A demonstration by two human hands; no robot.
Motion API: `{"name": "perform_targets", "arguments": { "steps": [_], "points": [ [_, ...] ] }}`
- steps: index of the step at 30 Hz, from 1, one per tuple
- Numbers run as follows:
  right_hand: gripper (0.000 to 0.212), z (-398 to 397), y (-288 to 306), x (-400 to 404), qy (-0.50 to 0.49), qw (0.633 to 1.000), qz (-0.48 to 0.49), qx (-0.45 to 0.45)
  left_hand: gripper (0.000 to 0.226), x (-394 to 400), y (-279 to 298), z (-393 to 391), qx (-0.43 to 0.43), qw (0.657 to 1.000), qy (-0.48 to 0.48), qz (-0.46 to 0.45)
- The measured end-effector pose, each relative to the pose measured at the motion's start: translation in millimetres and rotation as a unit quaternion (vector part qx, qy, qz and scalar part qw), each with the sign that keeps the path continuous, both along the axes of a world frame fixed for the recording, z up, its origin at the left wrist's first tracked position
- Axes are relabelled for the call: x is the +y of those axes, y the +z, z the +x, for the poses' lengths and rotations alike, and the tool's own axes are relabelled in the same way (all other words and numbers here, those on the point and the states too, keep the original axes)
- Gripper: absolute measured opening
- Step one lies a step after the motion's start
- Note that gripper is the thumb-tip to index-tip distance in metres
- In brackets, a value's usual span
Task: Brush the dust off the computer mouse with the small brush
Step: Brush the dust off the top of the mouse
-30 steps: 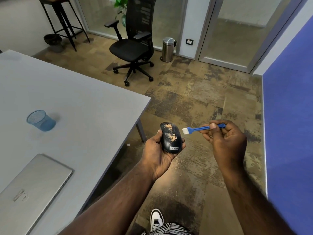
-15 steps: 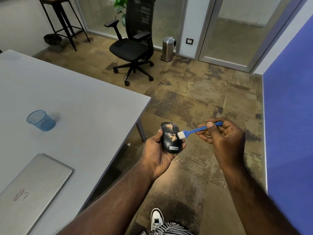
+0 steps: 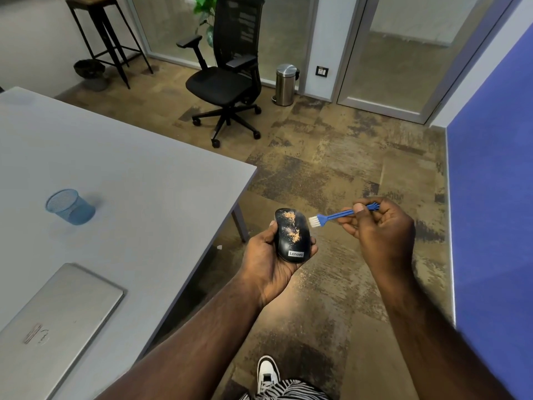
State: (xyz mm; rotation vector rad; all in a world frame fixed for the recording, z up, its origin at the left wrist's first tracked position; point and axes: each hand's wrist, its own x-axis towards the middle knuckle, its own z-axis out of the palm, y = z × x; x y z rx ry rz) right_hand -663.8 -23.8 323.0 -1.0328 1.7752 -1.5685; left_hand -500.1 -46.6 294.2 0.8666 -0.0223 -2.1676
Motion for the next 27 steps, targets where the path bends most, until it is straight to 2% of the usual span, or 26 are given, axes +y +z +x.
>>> {"name": "perform_targets", "arguments": {
  "steps": [4,8,11,14,18,23,27],
  "points": [
    [0.017,-2.7,3.7,0.5,0.023,0.999,-0.006,-0.023,0.049,-0.3,1.0,1.8,0.004,1.0,0.004,0.004],
    [0.018,-4.3,-3.9,1.0,0.013,1.0,0.011,0.021,0.051,-1.1,0.7,3.9,0.013,1.0,0.0,0.004],
    [0.018,-6.9,-2.8,3.2,-0.002,1.0,-0.002,-0.009,0.051,-1.2,0.5,5.1,0.019,1.0,-0.001,0.007],
    [0.02,-7.0,0.9,7.7,0.025,0.999,-0.022,-0.032,0.05,-1.9,0.6,4.8,0.026,1.0,0.0,0.008],
    [0.022,-5.8,-0.7,5.6,0.045,0.998,-0.016,-0.034,0.051,-1.2,1.6,2.5,0.023,1.0,-0.004,0.003],
    [0.018,-5.9,1.6,-3.1,0.007,0.998,-0.028,-0.049,0.055,1.5,2.3,2.8,0.01,1.0,-0.029,-0.002],
    [0.02,-2.1,2.5,-6.1,0.043,0.998,-0.012,-0.037,0.058,2.2,2.4,3.2,-0.012,0.998,-0.053,-0.018]
  ]
}}
